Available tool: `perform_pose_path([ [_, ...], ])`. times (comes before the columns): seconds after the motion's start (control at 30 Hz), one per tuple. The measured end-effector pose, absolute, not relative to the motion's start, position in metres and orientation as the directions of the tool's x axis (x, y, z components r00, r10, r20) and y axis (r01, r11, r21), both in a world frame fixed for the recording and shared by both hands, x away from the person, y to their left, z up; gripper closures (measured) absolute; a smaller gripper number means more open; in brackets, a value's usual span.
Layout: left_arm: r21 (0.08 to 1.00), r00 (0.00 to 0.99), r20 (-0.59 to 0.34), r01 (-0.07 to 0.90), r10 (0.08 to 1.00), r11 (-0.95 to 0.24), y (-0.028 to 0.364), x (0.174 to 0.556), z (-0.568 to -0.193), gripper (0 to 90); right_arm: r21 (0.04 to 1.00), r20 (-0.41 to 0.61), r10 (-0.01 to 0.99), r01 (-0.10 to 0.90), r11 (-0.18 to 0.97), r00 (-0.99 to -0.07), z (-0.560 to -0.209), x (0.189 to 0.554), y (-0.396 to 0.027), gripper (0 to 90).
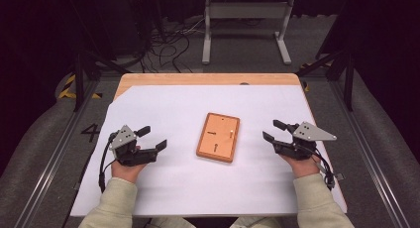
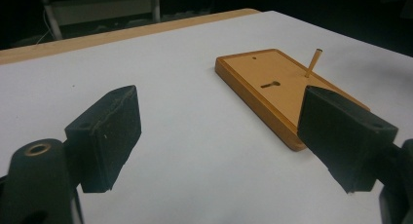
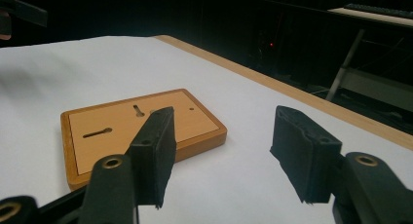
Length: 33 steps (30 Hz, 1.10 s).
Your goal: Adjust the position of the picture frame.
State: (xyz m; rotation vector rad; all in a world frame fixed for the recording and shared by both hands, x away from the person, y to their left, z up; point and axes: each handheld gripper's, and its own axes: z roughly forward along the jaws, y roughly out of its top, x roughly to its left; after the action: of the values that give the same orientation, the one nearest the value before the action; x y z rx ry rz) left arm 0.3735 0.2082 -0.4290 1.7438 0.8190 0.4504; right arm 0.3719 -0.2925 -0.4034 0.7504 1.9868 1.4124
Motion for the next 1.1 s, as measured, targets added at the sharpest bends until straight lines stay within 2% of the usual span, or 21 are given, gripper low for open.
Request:
perform_pose_path([
  [0.07, 0.94, 0.688, -0.101, 0.302, 0.718, -0.157, 0.208, 0.373, -0.429, 17.0, 0.952, -0.137, 0.727, 0.113, 0.285, -0.673, -0.403, 0.372, -0.292, 44.1],
  [0.17, 0.935, 0.687, -0.114, 0.318, 0.718, -0.157, 0.207, 0.373, -0.429, 17.0, 0.95, -0.133, 0.714, 0.117, 0.289, -0.687, -0.4, 0.373, -0.29, 51.6],
  [0.2, 0.932, 0.684, -0.115, 0.325, 0.72, -0.159, 0.207, 0.373, -0.429, 17.0, 0.943, -0.144, 0.709, 0.121, 0.309, -0.69, -0.398, 0.374, -0.288, 58.4],
  [0.37, 0.928, 0.687, -0.113, 0.331, 0.718, -0.171, 0.205, 0.373, -0.428, 18.2, 0.918, -0.14, 0.682, 0.164, 0.362, -0.718, -0.397, 0.379, -0.28, 81.5],
  [0.47, 0.928, 0.686, -0.114, 0.332, 0.719, -0.169, 0.205, 0.372, -0.427, 18.8, 0.901, -0.143, 0.656, 0.178, 0.397, -0.741, -0.397, 0.383, -0.271, 89.9],
  [0.97, 0.926, 0.683, -0.126, 0.342, 0.719, -0.163, 0.205, 0.371, -0.427, 19.3, 0.828, -0.125, 0.586, 0.241, 0.506, -0.801, -0.397, 0.413, -0.22, 89.9],
  [1.1, 0.924, 0.684, -0.123, 0.343, 0.719, -0.168, 0.205, 0.372, -0.427, 19.3, 0.808, -0.116, 0.565, 0.253, 0.533, -0.817, -0.401, 0.418, -0.21, 85.4],
])
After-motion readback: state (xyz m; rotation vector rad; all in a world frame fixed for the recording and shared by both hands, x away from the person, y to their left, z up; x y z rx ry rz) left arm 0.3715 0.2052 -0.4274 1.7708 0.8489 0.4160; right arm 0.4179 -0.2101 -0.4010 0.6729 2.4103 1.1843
